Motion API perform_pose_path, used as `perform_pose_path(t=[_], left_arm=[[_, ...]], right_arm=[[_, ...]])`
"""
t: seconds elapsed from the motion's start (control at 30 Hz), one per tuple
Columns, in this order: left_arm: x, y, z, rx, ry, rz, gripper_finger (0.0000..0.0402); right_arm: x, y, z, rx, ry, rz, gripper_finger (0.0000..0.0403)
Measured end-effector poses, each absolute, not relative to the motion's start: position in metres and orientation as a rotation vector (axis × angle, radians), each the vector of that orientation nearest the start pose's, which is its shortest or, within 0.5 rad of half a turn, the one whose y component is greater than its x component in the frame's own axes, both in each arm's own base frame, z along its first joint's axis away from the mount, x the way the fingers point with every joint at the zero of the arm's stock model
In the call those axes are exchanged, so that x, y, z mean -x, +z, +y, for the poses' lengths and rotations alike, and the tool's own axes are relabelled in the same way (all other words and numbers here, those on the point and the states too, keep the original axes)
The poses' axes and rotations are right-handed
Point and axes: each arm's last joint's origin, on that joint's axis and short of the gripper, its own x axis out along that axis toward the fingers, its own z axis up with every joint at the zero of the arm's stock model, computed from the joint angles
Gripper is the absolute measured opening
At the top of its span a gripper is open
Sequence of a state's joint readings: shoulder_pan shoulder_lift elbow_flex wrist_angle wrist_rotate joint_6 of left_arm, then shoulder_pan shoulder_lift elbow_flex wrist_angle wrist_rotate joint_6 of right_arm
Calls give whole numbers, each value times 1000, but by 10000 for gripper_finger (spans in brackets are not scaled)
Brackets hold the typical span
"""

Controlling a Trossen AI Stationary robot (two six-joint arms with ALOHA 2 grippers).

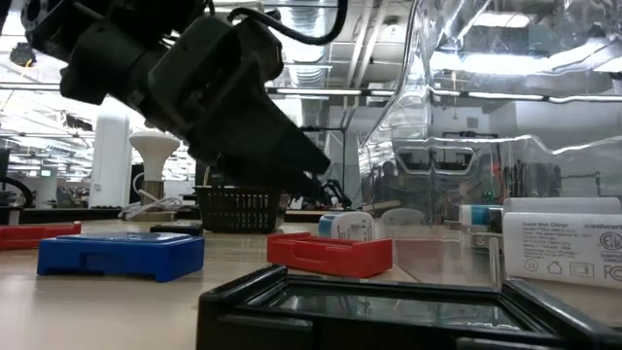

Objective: Pick & Place Office items
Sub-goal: Put the blue charger adapter into the transparent bin

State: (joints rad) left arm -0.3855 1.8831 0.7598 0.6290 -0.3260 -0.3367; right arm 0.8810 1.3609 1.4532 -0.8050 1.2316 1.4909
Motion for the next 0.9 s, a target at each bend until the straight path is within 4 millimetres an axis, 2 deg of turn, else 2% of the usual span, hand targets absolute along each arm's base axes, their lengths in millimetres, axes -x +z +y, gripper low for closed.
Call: perform_pose_path(t=[0.17,0.37,0.67,0.9], left_arm=[[-327,104,-121,137,11,496,379],[-336,93,-116,143,3,524,360],[-343,96,-106,177,-27,515,332],[-344,96,-105,184,-37,514,326]], right_arm=[[-188,394,185,-842,-491,31,228],[-188,393,184,-840,-495,30,228],[-189,393,184,-839,-498,30,228],[-189,393,184,-832,-498,31,228]])
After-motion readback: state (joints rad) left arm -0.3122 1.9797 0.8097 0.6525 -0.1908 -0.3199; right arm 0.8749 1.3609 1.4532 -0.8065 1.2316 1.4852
